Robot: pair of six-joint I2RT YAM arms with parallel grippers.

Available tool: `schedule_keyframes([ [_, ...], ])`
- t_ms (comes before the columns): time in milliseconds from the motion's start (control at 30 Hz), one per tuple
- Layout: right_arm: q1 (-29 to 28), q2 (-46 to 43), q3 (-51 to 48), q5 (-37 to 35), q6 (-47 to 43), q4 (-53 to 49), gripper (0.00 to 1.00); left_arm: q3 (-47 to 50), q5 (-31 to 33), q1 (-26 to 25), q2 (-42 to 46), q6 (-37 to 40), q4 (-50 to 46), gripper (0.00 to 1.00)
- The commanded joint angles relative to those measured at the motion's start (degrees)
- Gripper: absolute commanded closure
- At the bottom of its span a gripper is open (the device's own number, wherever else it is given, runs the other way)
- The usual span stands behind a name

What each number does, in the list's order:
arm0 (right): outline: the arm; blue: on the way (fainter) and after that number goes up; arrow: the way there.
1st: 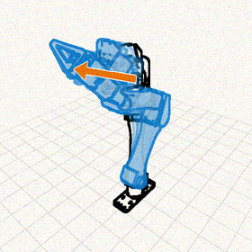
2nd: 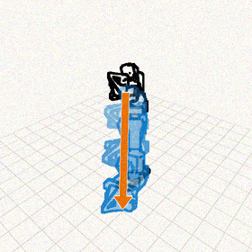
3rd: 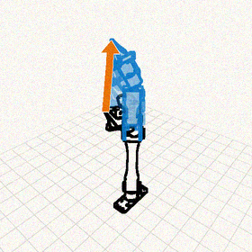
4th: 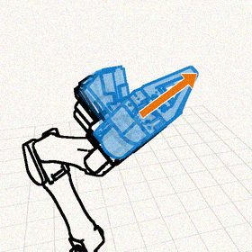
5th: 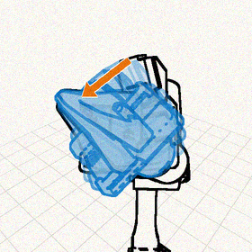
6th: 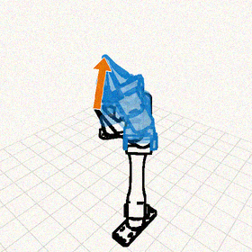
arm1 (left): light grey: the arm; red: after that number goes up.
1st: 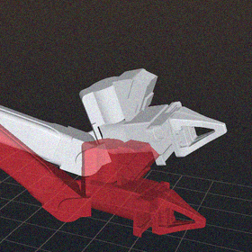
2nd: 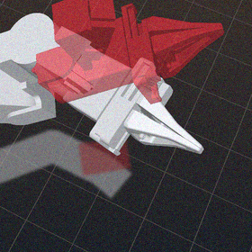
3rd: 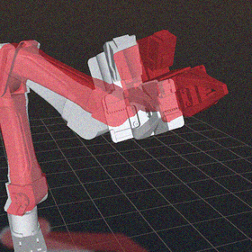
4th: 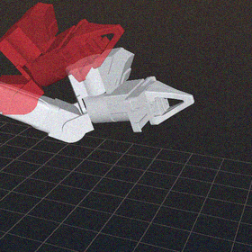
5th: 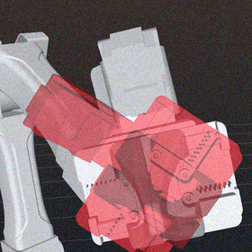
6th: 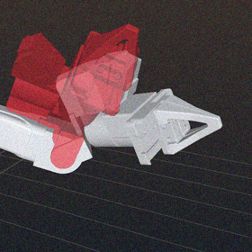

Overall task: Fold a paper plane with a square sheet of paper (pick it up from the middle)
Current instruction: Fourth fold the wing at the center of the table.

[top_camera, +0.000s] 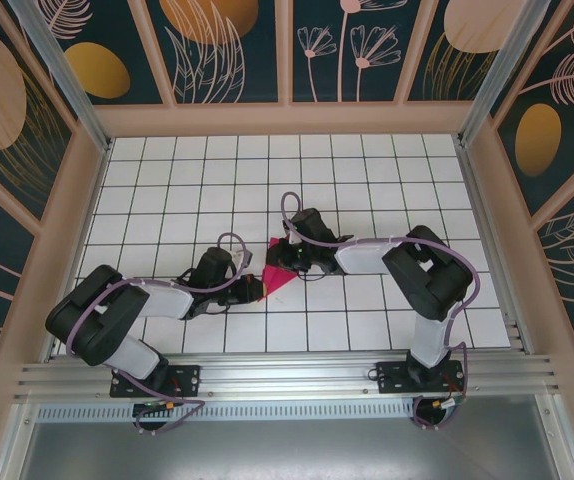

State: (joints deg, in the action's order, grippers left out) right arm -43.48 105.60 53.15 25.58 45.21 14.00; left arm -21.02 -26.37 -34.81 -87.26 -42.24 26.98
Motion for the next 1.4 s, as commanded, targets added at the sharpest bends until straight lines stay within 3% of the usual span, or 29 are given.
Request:
schedule_keyframes([
  [0, 0.3, 0.1, 1.5, 0.1, -1.5, 0.3, 0.82, 0.0, -1.4, 0.2, 1.5, -1.3, 1.7, 1.00],
  [133, 0.2, -0.3, 1.0, 0.5, -2.0, 0.1, 0.80, 0.4, -4.2, 0.2, 1.9, -3.5, 5.0, 1.00],
  [367, 0.2, 0.5, 0.7, 0.9, -2.1, 0.0, 0.80, 0.9, -2.3, 0.2, 1.9, -3.9, 4.3, 0.99],
  [567, 0.2, 1.0, 1.0, 0.2, -1.7, 0.2, 0.81, 1.1, 0.3, 0.2, 2.6, -2.7, 2.0, 0.82],
  [900, 0.2, 1.0, 1.1, 0.6, -1.6, 0.5, 0.81, 0.7, -0.5, 0.2, 1.8, -2.3, 4.8, 0.71],
  [1367, 0.0, 1.2, 1.2, 0.7, -1.4, 0.8, 0.81, -1.5, -0.8, 0.2, -2.3, -1.9, 5.6, 0.69],
])
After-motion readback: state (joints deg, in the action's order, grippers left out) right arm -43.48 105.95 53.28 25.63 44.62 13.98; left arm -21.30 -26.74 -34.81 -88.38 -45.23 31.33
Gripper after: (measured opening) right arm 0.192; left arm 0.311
